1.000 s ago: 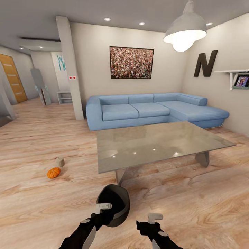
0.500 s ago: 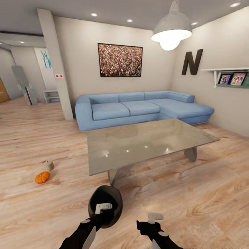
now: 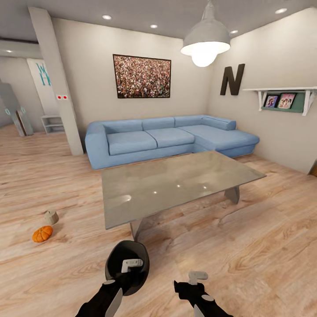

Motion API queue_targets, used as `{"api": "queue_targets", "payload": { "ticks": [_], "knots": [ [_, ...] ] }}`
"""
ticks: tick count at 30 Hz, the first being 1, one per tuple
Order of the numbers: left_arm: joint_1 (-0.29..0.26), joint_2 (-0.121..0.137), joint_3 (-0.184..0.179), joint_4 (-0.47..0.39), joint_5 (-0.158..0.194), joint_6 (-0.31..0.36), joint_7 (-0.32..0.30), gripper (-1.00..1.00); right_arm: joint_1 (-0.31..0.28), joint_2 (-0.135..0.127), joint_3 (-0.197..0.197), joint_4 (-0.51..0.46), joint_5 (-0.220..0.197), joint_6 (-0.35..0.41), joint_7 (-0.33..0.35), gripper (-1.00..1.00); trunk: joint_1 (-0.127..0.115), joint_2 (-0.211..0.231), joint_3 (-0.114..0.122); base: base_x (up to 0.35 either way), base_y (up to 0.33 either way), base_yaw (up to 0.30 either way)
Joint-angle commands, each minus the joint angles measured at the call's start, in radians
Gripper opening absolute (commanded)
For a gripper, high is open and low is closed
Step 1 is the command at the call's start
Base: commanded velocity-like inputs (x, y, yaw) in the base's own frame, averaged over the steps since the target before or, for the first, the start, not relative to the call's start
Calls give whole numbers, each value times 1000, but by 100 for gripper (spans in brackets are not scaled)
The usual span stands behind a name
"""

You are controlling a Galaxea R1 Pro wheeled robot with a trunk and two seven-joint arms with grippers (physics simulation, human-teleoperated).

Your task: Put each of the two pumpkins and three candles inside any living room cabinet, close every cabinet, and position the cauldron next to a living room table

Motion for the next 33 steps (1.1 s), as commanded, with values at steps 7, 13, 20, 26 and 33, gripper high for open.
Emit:
{"api": "queue_targets", "payload": {
  "ticks": [7, 13, 20, 26, 33],
  "knots": [
    [0, 0, -1, -3, 5, 7, -2, 100, -1, 0, 0, 3, -4, -3, -1, 100, -27, 49, 21, 0, 0, -282],
    [0, 1, -1, -2, 5, 7, -3, 100, -1, 0, 0, 3, -13, -4, -1, 100, -27, 49, 21, 0, 0, -289],
    [0, 1, -1, -2, 5, 7, -3, 100, -1, 0, 2, 0, -67, -5, 1, 100, -27, 49, 21, 0, 0, -290],
    [0, 0, -1, 0, 5, 7, -3, 100, -1, 0, 2, 0, -71, -5, 1, 100, -27, 49, 21, 0, 0, -290],
    [0, 0, -1, 2, 4, 7, -4, 100, -1, 0, 1, -1, -73, -5, 1, 100, -27, 49, 21, 0, 0, -290]
  ]
}}
